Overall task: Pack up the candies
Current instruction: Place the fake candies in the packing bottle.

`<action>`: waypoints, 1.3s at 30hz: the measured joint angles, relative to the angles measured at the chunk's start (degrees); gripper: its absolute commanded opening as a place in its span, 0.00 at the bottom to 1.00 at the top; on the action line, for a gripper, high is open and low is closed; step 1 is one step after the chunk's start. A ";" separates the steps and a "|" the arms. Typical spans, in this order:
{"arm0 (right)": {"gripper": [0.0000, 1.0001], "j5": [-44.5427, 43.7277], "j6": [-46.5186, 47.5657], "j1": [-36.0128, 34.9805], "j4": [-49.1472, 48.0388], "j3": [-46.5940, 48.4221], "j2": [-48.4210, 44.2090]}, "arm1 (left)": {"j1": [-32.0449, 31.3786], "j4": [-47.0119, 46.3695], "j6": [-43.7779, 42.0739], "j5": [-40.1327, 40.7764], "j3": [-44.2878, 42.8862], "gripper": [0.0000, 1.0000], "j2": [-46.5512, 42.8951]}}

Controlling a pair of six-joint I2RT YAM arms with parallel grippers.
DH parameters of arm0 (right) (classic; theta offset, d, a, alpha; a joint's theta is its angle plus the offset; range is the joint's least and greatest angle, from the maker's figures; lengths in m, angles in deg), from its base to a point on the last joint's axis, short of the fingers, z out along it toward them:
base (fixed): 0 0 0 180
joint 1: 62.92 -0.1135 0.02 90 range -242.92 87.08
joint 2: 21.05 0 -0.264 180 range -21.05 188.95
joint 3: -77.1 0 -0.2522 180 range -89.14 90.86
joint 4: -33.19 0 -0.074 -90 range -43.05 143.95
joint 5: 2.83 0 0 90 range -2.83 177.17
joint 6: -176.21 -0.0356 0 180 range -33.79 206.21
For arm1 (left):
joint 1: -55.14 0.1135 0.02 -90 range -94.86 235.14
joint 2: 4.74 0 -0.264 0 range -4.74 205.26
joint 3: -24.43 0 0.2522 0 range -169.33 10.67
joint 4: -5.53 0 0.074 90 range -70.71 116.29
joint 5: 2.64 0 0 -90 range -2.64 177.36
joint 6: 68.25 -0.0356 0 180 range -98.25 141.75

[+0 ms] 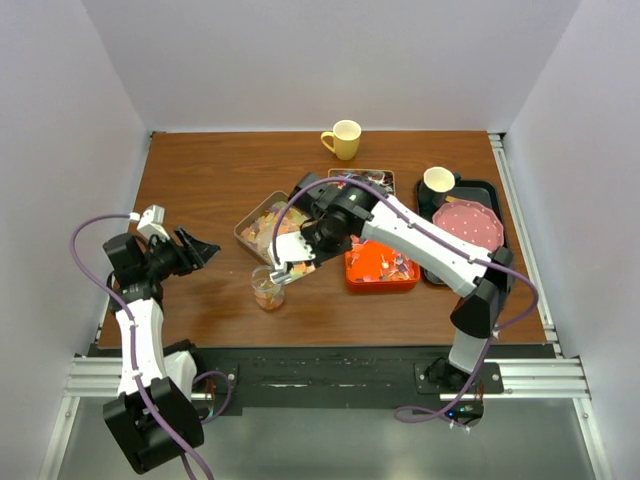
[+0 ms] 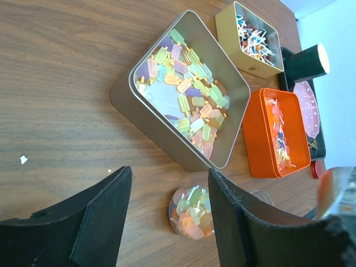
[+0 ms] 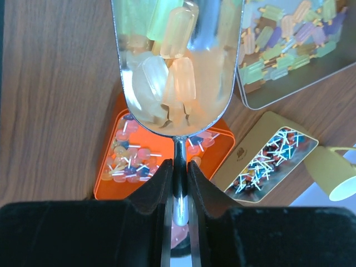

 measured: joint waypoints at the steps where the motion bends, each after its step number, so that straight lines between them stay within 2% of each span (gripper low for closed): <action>1: 0.00 -1.07 -0.04 -0.72 0.37 0.22 0.74 | 0.00 -0.09 0.02 0.00 0.07 0.62 -0.02; 9: 0.00 -7.65 -1.01 -3.67 1.75 9.18 8.98 | 0.11 -1.25 0.42 -0.11 0.24 0.63 -1.36; 14: 0.00 -12.46 -0.61 -4.33 1.62 12.24 10.64 | 0.11 -2.32 0.44 -0.20 0.48 0.63 -2.12; 28: 0.00 -25.70 3.63 -11.26 1.60 9.11 10.62 | 0.11 -2.54 0.46 -0.57 0.98 0.66 -3.17; 39: 0.00 -33.97 4.61 -13.25 1.46 8.55 10.60 | 0.11 -1.84 0.48 0.81 0.92 0.67 -0.94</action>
